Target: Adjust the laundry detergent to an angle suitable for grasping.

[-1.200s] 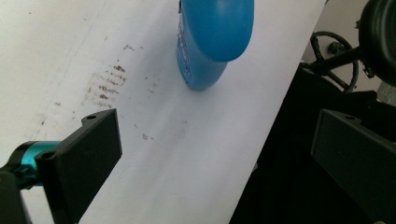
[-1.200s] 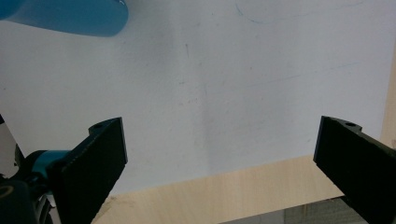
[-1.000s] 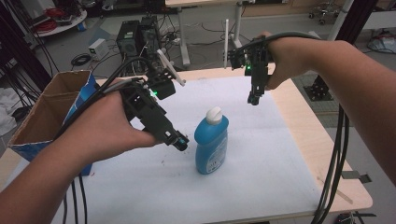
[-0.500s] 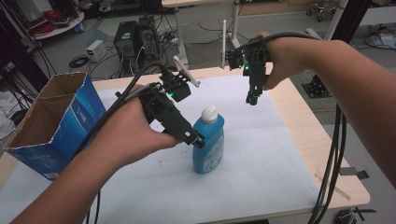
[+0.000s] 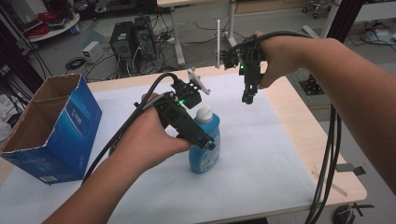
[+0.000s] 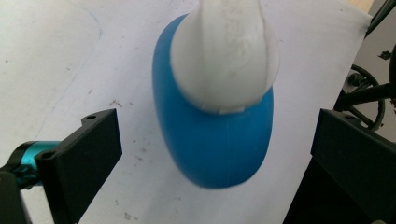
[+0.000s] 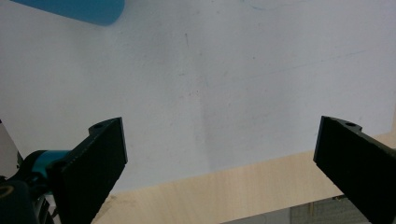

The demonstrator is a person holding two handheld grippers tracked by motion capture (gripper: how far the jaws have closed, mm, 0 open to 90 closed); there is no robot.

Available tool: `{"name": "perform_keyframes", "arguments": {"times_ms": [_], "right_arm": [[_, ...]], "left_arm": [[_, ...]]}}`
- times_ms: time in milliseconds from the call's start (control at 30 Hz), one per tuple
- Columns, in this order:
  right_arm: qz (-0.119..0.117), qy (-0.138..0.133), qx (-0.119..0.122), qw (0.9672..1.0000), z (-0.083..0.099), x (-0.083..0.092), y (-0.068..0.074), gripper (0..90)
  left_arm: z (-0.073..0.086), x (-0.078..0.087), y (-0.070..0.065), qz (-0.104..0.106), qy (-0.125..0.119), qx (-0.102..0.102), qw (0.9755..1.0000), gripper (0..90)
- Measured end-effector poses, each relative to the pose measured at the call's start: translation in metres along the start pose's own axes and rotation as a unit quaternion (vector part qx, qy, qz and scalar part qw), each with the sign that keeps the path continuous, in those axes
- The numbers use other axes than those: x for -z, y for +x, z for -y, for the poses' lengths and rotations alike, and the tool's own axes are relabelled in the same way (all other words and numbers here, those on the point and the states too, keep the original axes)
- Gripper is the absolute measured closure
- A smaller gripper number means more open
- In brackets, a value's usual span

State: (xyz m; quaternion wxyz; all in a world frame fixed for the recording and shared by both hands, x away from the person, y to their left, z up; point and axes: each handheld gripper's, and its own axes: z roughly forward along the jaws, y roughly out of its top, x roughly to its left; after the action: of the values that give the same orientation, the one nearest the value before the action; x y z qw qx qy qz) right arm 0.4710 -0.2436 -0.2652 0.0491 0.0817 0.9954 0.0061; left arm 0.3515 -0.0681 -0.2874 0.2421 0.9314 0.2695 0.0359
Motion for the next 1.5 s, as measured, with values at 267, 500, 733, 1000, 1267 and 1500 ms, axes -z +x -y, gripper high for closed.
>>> {"name": "perform_keyframes", "arguments": {"times_ms": [267, 500, 733, 1000, 1267, 1500], "right_arm": [[-0.001, 0.0, 0.0, 1.0, 0.002, 0.001, 0.0, 1.9], [0.0, -0.001, 0.002, 1.0, 0.001, 0.0, -0.001, 1.9], [0.0, 0.001, -0.001, 1.0, -0.002, -0.002, -0.001, 1.9], [-0.002, 0.004, -0.003, 1.0, -0.002, -0.003, -0.002, 1.9], [-0.002, 0.003, -0.005, 1.0, -0.001, -0.003, -0.003, 1.9], [0.0, 0.005, -0.002, 1.0, -0.002, -0.004, -0.003, 1.9]], "left_arm": [[-0.006, -0.014, -0.004, -0.019, -0.002, -0.002, 0.9998, 1.7], [-0.007, -0.022, -0.002, -0.026, -0.013, 0.002, 0.9996, 1.7], [-0.008, -0.031, -0.001, -0.031, -0.016, 0.006, 0.9994, 1.8], [-0.006, -0.038, 0.001, -0.043, -0.013, 0.008, 0.999, 3.4], [-0.006, -0.037, 0.0, -0.043, -0.014, 0.002, 0.999, 12.0], [-0.007, -0.038, -0.002, -0.041, -0.012, -0.001, 0.9991, 19.3]]}}
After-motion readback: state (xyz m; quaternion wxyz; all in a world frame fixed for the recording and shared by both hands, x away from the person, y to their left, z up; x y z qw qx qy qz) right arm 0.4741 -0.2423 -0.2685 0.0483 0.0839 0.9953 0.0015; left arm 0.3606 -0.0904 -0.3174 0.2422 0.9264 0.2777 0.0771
